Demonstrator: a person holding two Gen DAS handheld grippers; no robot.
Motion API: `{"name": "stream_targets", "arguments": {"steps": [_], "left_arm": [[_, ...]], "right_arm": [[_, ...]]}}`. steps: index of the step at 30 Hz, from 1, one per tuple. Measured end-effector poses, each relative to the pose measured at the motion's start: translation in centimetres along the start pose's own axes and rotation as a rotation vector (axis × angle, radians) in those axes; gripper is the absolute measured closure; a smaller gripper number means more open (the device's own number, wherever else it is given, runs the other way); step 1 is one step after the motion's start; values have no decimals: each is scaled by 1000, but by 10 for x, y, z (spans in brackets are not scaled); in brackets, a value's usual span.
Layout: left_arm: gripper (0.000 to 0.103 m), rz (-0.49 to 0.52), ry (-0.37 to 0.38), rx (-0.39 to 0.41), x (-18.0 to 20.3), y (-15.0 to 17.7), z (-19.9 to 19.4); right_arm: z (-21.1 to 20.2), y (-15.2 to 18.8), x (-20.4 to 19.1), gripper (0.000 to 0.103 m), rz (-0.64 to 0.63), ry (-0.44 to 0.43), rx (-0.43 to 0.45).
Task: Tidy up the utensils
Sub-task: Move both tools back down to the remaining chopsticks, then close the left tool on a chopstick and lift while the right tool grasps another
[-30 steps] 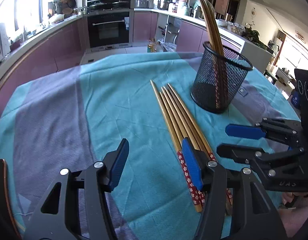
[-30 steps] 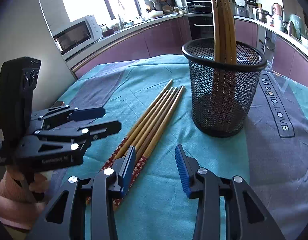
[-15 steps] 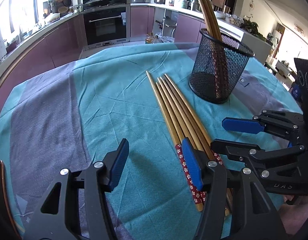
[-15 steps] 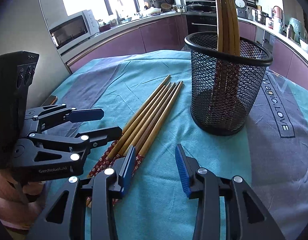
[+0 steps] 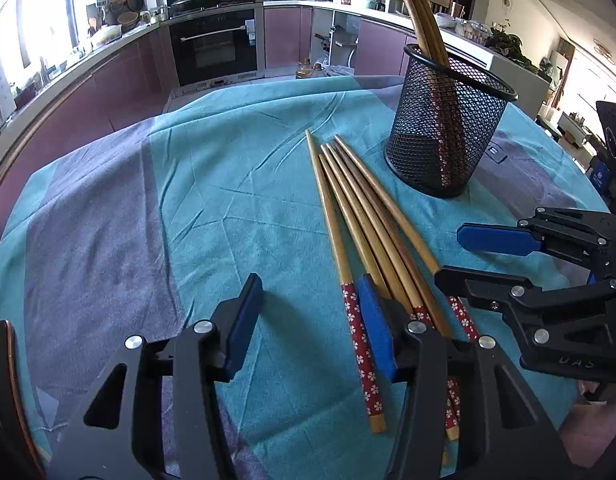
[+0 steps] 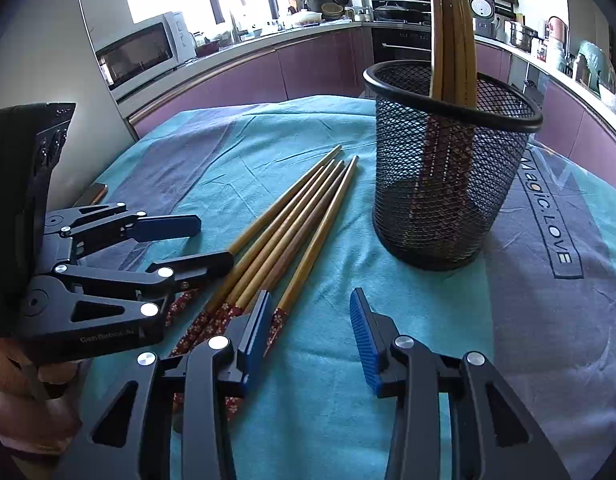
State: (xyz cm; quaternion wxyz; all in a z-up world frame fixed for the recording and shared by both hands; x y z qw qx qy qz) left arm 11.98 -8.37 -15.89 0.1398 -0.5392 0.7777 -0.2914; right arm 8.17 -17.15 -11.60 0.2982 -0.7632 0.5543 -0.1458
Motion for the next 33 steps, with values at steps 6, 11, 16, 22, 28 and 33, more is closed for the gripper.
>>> {"name": "stream_targets", "arguments": {"steps": [6, 11, 16, 22, 28, 33], "left_arm": [[55, -5, 14, -1, -2, -7, 2], [61, 4, 12, -17, 0, -17, 11], [70, -5, 17, -28, -4, -29, 21], [89, -28, 36, -22, -3, -31, 25], [95, -89, 53, 0, -9, -26, 18], [95, -76, 75, 13, -6, -18, 5]], "right_arm": [[4, -4, 1, 67, -10, 22, -9], [13, -13, 2, 71, -19, 41, -8], [20, -21, 4, 79, -5, 50, -3], [18, -20, 15, 95, 57, 22, 6], [8, -16, 21, 97, 92, 3, 29], [-7, -12, 18, 97, 83, -64, 52]]}}
Point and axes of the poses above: each gripper's, at about its wrist camera, not at the fingertips, and z roughly the way its jaws point, x to its right, y to its underside, the point moved 5 cm from there along z, roughly the way its jaws point, and after that the axes turned 4 degrees about y, right-handed, at the moved point
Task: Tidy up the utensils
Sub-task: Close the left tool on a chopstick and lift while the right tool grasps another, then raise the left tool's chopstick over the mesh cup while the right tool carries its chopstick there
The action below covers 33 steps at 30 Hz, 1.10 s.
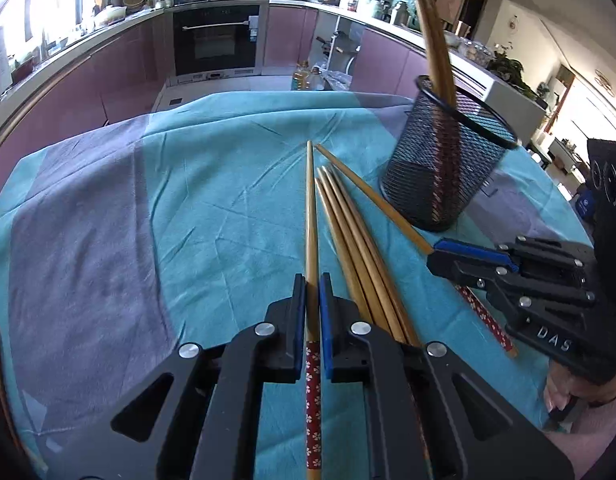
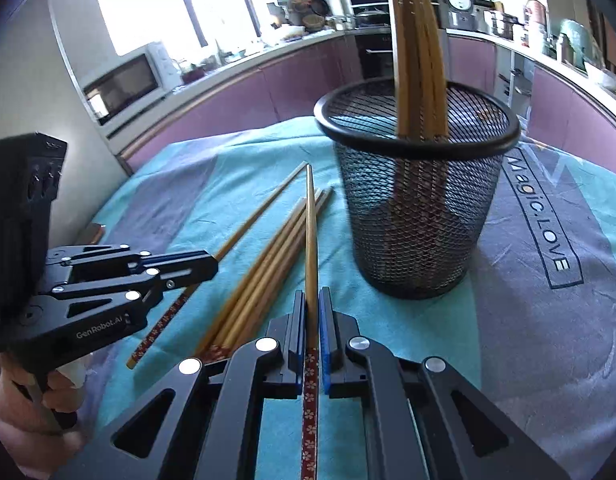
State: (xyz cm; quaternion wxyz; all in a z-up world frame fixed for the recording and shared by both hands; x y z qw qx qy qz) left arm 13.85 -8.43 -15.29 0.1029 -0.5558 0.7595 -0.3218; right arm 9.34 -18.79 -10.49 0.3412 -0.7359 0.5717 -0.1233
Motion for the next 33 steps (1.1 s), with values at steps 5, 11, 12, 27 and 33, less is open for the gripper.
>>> {"name": "stream_targets", "arguments": {"steps": [5, 11, 12, 27, 33], "left_arm": [[95, 28, 19, -26, 5, 13, -3], [95, 78, 42, -59, 10, 20, -2], [94, 80, 39, -62, 10, 19, 0], [91, 75, 69, -90, 4, -15, 28], [95, 57, 54, -60, 6, -20, 24]], "right_arm": [[-1, 8, -6, 97, -32, -33, -41], [7, 12, -8, 95, -54, -18, -82], [8, 10, -8, 94, -59, -12, -82], [34, -13, -12, 97, -73, 12, -80], [11, -13, -11, 97, -75, -19, -27]]}}
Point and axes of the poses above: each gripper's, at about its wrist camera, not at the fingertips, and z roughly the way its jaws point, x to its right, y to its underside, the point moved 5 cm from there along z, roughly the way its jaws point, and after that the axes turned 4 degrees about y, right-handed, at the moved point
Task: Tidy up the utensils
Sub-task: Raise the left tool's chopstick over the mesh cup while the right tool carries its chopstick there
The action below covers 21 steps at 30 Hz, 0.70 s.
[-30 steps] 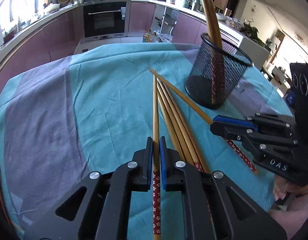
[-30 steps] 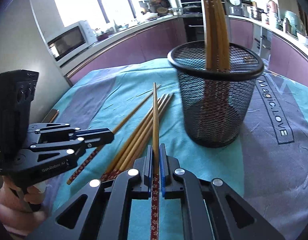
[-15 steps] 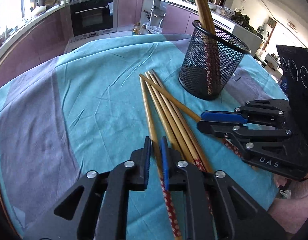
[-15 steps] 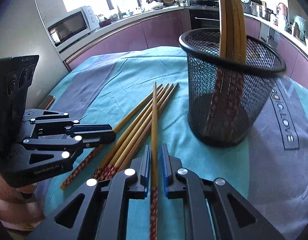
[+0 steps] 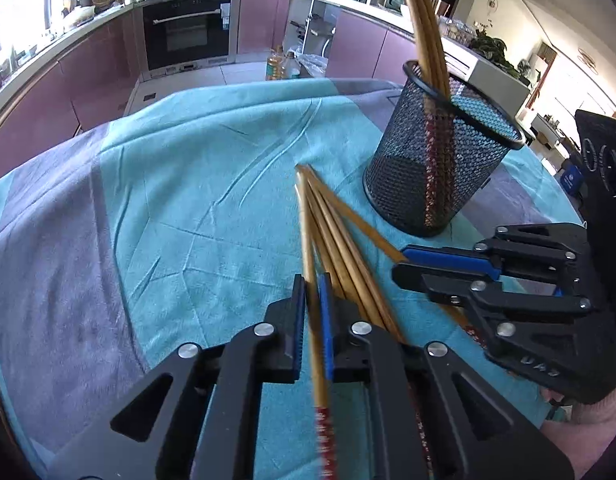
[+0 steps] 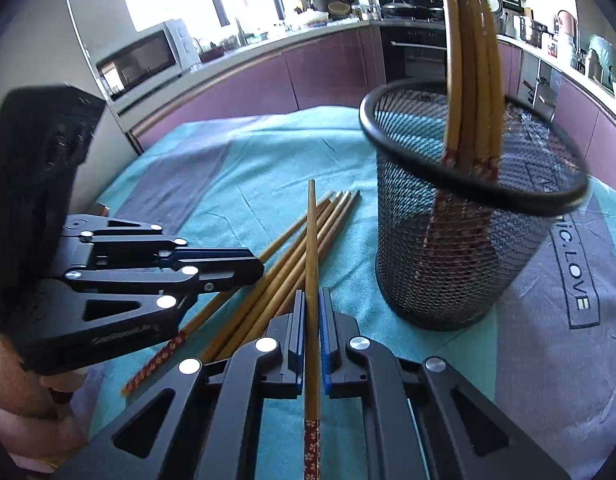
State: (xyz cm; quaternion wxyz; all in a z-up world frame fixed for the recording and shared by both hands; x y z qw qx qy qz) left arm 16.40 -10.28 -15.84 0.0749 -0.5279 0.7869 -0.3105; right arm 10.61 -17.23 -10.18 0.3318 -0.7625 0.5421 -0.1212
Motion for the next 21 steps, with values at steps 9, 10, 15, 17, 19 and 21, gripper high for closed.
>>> {"name": "stream_targets", "arguments": {"steps": [9, 10, 15, 17, 19, 21], "left_arm": [[95, 18, 65, 129, 13, -18, -59], [95, 17, 75, 139, 14, -20, -65], [96, 23, 133, 209, 18, -32, -100], [96, 22, 157, 233, 19, -36, -112], [96, 22, 175, 256, 20, -40, -122], [96, 21, 192, 282, 21, -47, -132]], "right_arm": [[-59, -18, 3, 97, -4, -23, 148], [-63, -20, 3, 97, -2, -25, 160], [-91, -33, 11, 97, 11, -27, 239], [-99, -36, 15, 97, 14, -28, 263], [-106, -40, 18, 97, 17, -29, 285], [-113, -44, 21, 97, 20, -32, 307]]}}
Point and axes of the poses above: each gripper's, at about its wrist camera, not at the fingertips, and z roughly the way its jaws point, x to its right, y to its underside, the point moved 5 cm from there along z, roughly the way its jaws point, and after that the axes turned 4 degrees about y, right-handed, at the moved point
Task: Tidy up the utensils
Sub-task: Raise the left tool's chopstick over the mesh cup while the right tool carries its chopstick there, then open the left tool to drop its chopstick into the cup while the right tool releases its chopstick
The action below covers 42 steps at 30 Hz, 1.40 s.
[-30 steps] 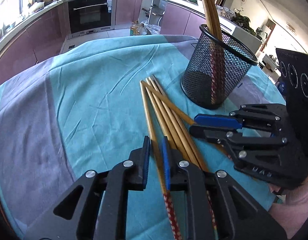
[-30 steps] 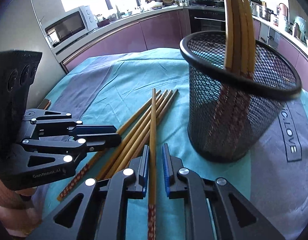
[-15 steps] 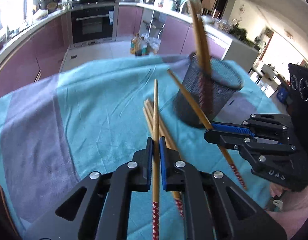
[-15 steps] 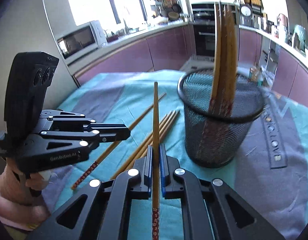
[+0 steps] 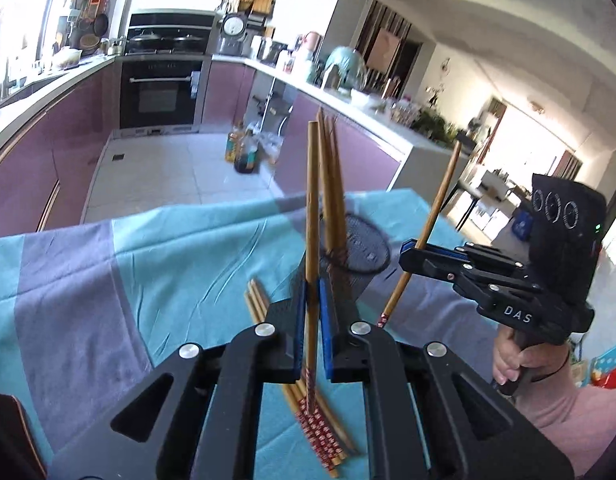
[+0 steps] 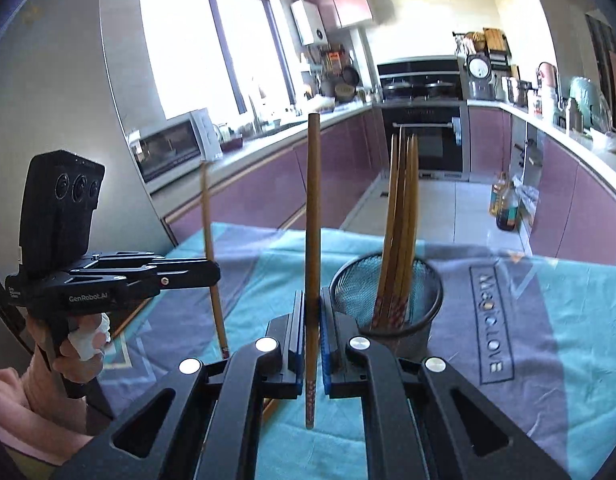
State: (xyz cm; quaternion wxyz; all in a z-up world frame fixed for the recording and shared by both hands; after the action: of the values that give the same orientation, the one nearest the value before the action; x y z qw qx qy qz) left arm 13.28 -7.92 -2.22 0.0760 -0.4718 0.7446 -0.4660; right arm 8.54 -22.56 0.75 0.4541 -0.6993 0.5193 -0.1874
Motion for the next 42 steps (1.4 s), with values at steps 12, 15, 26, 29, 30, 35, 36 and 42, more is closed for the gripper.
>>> {"name": "stream_targets", "arguments": {"steps": [12, 15, 26, 29, 30, 35, 36, 42], "left_arm": [[96, 35, 71, 129, 34, -56, -18], [96, 58, 73, 152, 47, -69, -19], [96, 107, 37, 145, 71, -98, 5], [96, 118, 19, 88, 69, -90, 23], [96, 126, 23, 62, 69, -85, 30], [96, 150, 11, -54, 64, -63, 61], [96, 148, 4, -74, 62, -60, 67], [95, 109, -10, -118, 43, -58, 90]], "right_arm": [[-24, -53, 14, 97, -18, 14, 119], [-28, -67, 19, 97, -25, 31, 148], [1, -77, 39, 97, -6, 76, 115], [15, -69, 43, 97, 2, 78, 68], [21, -66, 45, 97, 6, 77, 49], [41, -50, 47, 97, -2, 84, -34], [45, -46, 47, 97, -3, 85, -54], [62, -34, 56, 97, 21, 102, -109]]}}
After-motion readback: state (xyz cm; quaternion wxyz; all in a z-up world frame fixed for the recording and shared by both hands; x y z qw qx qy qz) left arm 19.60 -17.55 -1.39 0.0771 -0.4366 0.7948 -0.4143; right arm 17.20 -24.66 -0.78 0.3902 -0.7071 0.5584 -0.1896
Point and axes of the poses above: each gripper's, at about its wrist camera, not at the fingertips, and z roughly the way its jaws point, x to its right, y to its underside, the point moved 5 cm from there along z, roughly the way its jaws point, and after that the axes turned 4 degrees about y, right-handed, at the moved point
